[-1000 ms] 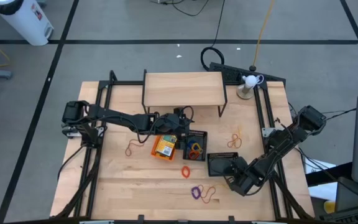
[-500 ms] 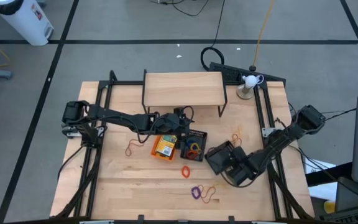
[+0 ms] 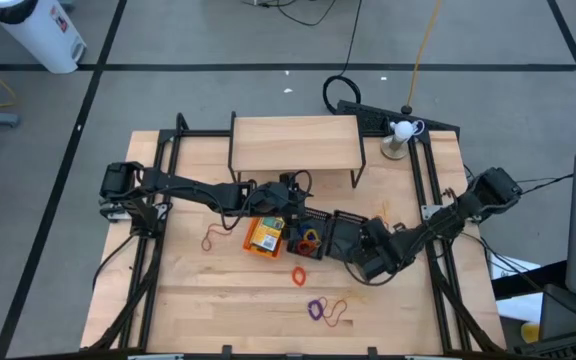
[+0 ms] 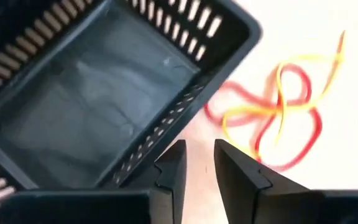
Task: Pick & Place Office Desk Supplies
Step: Adjust the black bins on the table, then put the yellow rubber band into the right black bin
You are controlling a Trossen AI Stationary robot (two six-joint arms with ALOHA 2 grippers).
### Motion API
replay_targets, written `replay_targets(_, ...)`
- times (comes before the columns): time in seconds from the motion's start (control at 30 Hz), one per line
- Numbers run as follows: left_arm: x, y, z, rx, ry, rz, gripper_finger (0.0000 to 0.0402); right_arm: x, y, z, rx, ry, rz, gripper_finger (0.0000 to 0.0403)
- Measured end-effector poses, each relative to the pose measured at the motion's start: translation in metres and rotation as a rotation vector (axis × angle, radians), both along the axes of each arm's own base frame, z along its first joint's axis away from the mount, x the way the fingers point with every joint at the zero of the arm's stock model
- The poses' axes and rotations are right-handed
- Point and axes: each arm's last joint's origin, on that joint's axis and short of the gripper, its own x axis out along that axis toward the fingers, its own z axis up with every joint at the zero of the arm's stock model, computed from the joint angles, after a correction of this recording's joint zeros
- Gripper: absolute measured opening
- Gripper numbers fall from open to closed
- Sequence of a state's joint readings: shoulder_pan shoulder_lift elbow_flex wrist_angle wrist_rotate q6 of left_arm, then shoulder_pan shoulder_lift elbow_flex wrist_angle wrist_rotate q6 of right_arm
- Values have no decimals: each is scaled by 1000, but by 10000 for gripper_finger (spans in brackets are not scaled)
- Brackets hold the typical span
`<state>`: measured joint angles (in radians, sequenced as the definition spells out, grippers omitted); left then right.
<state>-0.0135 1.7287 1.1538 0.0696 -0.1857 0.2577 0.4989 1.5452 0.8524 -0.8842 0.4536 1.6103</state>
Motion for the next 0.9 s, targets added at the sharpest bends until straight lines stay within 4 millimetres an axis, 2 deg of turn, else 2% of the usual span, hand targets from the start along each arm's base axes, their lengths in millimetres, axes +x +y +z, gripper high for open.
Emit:
replay_targets(0.3,0,0,0,17,4,-9,278,8,-11,2,-108,-41,42,49)
replay_targets(0.43,2,0,3,57,-21,-31,278,-1,-13,8,-134,-2,37,38)
replay_targets(0.6,6,0,11,126,-109,-60,278,-18,-14,31,-176,-41,67,31)
replay_targets(0.73,7,0,16,204,-149,-90,278,-32,-11,48,-134,-89,131,31)
replay_targets(0.9,8,0,17,231,-150,-101,278,-42,-7,60,35,-108,148,36)
